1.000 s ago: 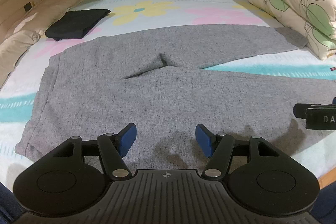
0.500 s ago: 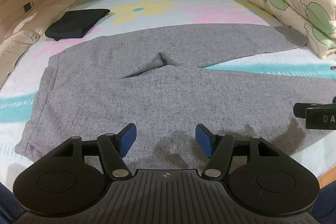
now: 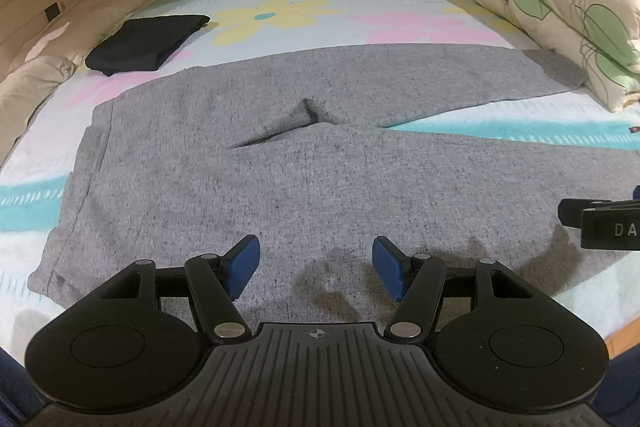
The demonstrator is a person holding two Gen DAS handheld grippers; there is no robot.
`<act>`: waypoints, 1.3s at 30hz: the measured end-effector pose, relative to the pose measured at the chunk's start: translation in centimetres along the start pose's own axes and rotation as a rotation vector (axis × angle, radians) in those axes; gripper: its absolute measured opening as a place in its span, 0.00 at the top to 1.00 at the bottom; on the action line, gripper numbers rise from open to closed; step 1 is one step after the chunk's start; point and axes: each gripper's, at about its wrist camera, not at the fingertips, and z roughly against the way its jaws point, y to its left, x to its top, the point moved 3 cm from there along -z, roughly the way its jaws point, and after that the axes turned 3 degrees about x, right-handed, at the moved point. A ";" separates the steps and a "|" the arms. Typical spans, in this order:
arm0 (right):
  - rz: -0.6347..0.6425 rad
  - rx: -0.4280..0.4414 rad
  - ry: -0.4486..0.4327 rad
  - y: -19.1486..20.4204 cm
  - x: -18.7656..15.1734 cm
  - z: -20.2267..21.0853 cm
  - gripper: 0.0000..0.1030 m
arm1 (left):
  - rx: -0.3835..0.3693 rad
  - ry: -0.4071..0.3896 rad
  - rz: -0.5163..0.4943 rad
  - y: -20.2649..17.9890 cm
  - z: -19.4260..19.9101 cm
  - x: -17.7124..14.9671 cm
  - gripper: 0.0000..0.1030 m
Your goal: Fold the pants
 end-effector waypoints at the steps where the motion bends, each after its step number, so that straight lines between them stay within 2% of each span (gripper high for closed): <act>1: 0.000 0.000 0.000 0.0 0.0 0.0 0.01 | -0.002 -0.001 0.002 0.0 0.0 0.0 0.41; 14: 0.021 -0.017 0.015 0.3 0.0 -0.4 0.01 | -0.003 -0.016 0.021 0.0 -0.3 -0.1 0.41; 20: 0.044 -0.012 0.014 1.0 0.4 -0.5 0.01 | -0.006 -0.094 0.043 0.3 0.3 -0.3 0.41; 24: 0.046 -0.040 0.057 1.5 0.7 -1.1 0.01 | 0.000 -0.021 0.045 0.8 1.0 -0.3 0.41; 26: 0.065 -0.082 0.088 1.8 0.9 -1.5 0.01 | 0.001 -0.020 0.063 1.2 1.8 0.2 0.41; 28: 0.104 -0.114 0.109 2.1 1.0 -1.7 0.01 | 0.003 -0.044 0.042 1.2 2.5 0.6 0.41; 31: 0.138 -0.099 0.096 2.5 1.2 -1.5 0.02 | 0.035 -0.087 -0.009 0.9 2.8 1.1 0.41; 34: 0.117 -0.081 0.070 2.5 1.4 -1.2 0.02 | 0.059 -0.117 -0.049 0.9 2.6 1.3 0.41; 39: 0.054 -0.062 0.065 1.8 1.6 -1.2 0.03 | 0.047 -0.149 -0.066 1.2 2.2 2.4 0.41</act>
